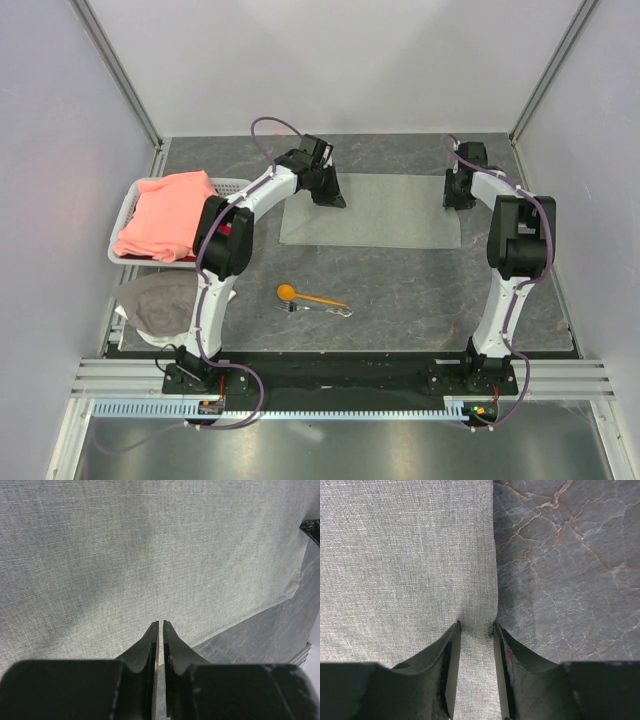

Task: Fold the napkin into a case and place the utensils inside
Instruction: Pick up the rectangle-folded napkin from the center of the board, then fold the rectangle-folded napkin at the center of the board, then rotate the square-folded napkin at the center of the board.

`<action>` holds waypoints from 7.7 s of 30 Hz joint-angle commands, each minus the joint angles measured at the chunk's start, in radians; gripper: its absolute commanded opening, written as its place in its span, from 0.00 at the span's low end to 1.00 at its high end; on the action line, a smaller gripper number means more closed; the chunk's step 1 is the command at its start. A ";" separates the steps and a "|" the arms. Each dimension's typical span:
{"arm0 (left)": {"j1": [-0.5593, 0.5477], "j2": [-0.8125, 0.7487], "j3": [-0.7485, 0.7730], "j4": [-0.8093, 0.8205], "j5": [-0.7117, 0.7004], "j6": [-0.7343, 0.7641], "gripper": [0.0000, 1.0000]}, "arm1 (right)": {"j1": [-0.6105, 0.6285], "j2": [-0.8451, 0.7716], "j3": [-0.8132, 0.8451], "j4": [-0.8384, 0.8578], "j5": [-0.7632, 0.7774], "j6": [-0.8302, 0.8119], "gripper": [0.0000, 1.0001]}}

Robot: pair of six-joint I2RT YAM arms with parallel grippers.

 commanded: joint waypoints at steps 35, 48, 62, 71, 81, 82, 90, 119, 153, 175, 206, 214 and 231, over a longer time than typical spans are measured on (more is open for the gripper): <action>-0.124 0.067 -0.063 0.097 0.029 -0.146 0.09 | -0.094 -0.231 -0.047 -0.159 0.145 0.073 0.00; -0.052 -0.083 -0.094 0.106 0.082 -0.140 0.09 | -0.042 -0.266 -0.051 -0.178 0.122 0.062 0.00; 0.037 -0.140 -0.365 0.112 -0.030 -0.068 0.09 | 0.285 -0.343 -0.071 -0.225 0.135 0.147 0.00; 0.036 -0.166 -0.395 0.135 -0.039 -0.066 0.09 | 0.550 -0.228 0.036 -0.228 0.145 0.277 0.00; 0.034 -0.174 -0.428 0.147 -0.042 -0.062 0.09 | 0.647 -0.184 0.073 -0.205 0.141 0.414 0.00; 0.036 -0.174 -0.428 0.149 -0.043 -0.062 0.09 | 0.653 -0.184 0.071 -0.200 0.138 0.421 0.00; 0.034 -0.177 -0.436 0.160 -0.034 -0.074 0.09 | 0.660 -0.219 0.058 -0.123 0.153 0.519 0.00; 0.034 -0.197 -0.458 0.172 -0.045 -0.074 0.09 | 0.702 -0.075 0.097 -0.010 -0.014 0.638 0.00; 0.047 -0.360 -0.508 0.259 0.148 -0.114 0.14 | 0.431 -0.239 -0.119 -0.001 -0.332 0.274 0.87; 0.046 -0.465 -0.542 0.253 0.122 -0.129 0.11 | 0.457 -0.045 -0.139 0.187 -0.565 0.276 0.33; -0.016 -0.305 -0.560 0.267 0.152 -0.094 0.14 | 0.390 -0.509 -0.605 0.145 -0.274 0.363 0.63; -0.072 -0.223 -0.597 0.267 0.083 -0.118 0.13 | 0.354 -0.460 -0.618 0.194 -0.122 0.351 0.55; -0.221 -0.439 -0.635 0.243 0.086 -0.159 0.34 | 0.327 -0.289 -0.148 -0.013 -0.129 0.242 0.84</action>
